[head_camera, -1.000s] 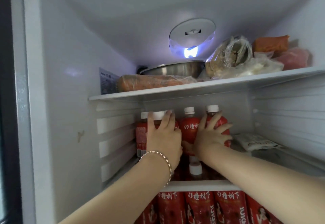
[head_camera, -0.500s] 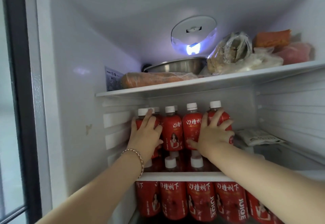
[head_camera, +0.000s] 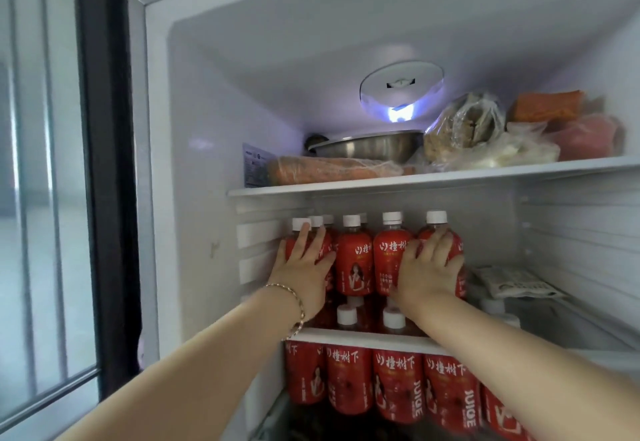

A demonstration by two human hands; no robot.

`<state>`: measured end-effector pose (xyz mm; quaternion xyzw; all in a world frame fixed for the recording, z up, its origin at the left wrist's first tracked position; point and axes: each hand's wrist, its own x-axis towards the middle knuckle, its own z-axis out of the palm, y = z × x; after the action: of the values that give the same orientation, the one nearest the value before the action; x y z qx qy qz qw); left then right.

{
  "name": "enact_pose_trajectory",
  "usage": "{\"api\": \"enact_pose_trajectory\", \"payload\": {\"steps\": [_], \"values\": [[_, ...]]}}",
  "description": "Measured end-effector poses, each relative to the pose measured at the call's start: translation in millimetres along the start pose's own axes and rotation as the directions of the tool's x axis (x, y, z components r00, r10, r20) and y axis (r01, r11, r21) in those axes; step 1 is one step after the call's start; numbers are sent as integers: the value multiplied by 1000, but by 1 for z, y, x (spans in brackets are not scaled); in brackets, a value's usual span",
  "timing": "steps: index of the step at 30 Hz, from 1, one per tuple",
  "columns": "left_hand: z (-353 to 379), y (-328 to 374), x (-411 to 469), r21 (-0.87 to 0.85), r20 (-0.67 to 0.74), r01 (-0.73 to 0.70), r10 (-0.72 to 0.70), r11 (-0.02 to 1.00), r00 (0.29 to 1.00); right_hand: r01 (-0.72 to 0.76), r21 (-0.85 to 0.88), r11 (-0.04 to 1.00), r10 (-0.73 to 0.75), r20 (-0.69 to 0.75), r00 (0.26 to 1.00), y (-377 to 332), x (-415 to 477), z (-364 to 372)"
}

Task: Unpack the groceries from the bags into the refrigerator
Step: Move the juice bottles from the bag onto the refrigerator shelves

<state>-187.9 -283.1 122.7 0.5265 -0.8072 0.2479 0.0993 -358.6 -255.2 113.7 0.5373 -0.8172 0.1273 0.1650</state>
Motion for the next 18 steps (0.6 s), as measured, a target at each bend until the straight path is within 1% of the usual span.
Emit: {"api": "enact_pose_trajectory", "payload": {"steps": [2, 4, 5, 6, 8, 10, 11, 12, 13, 14, 16, 17, 18], "values": [[-10, 9, -11, -100, 80, 14, -6, 995, 997, 139, 62, 988, -138, -13, 990, -1, -26, -13], [-24, 19, -33, -230, 117, 34, -7, 972, 993, 326, 187, 927, -313, -99, 945, -2, -60, -27], [-30, 22, -47, -282, 128, 47, -11, 958, 992, 396, 249, 884, -375, -127, 918, -4, -80, -34], [-36, 25, -61, -334, 146, 77, -29, 940, 989, 433, 306, 848, -415, -125, 901, -6, -99, -40], [-46, 20, -89, -461, 195, 183, -102, 869, 976, 444, 442, 780, -472, -51, 880, -15, -135, -49], [-49, 8, -117, -606, 331, 332, -151, 723, 932, 464, 519, 718, -556, 27, 831, -28, -165, -54], [-51, -2, -140, -624, 431, 413, -149, 664, 890, 492, 527, 693, -608, 62, 791, -38, -183, -57], [-51, -10, -159, -603, 529, 489, -143, 630, 836, 512, 520, 684, -644, 98, 759, -47, -197, -58], [-50, -21, -179, -559, 603, 543, -142, 626, 785, 526, 510, 681, -667, 134, 733, -57, -212, -60], [-49, -33, -200, -516, 645, 574, -152, 635, 749, 526, 510, 680, -680, 173, 713, -68, -228, -62], [-46, -59, -239, -443, 675, 622, -216, 646, 706, 493, 555, 670, -698, 247, 672, -87, -255, -65], [-45, -72, -258, -418, 659, 636, -265, 648, 704, 482, 568, 667, -709, 286, 645, -95, -268, -68], [-45, -86, -283, -384, 634, 650, -324, 656, 702, 492, 580, 649, -736, 314, 600, -106, -283, -72]]}}
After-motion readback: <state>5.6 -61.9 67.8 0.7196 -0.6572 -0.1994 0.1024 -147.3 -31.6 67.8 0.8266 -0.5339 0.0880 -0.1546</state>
